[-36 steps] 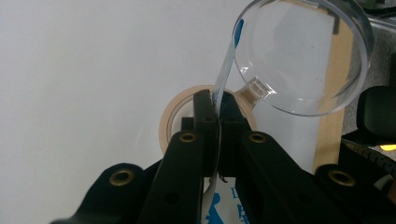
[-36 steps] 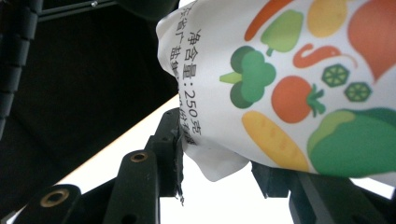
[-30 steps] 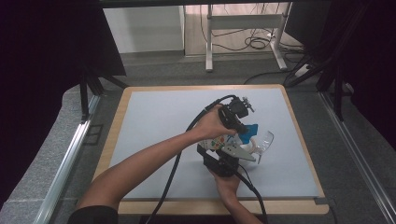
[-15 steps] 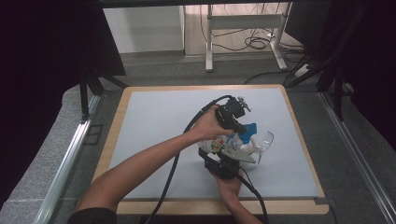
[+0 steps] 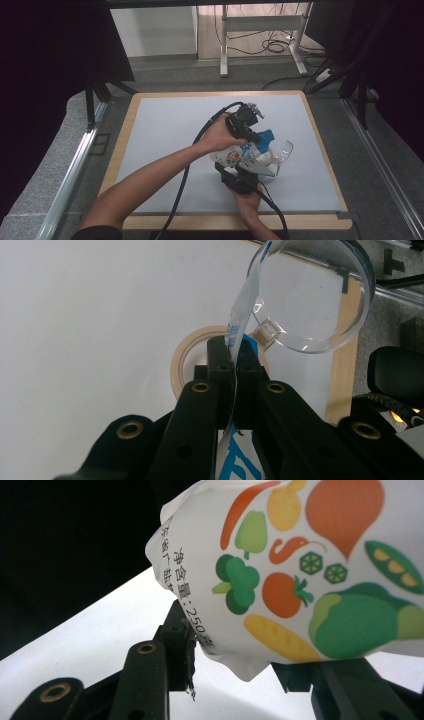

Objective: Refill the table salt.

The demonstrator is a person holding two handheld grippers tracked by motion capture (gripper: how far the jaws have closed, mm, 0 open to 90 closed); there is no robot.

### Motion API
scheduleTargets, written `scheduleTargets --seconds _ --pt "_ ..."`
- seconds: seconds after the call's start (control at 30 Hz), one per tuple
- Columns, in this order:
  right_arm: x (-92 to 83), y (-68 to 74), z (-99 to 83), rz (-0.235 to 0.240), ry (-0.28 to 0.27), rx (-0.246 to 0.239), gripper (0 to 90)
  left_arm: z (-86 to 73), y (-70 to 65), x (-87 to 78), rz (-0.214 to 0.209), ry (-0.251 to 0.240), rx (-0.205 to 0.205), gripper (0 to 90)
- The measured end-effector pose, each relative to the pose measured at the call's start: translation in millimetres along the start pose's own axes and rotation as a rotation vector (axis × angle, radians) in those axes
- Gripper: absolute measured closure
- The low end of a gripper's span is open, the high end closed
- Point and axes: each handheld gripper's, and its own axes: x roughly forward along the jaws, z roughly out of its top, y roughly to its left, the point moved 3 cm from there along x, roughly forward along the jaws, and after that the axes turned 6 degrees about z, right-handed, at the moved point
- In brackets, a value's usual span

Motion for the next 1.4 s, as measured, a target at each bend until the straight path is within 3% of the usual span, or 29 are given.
scheduleTargets --seconds 1.4 --pt "-12.5 -9.7 -14.6 -0.041 0.048 -0.027 56.3 -17.8 9.7 -11.5 -0.041 -0.084 -0.085 89.7"
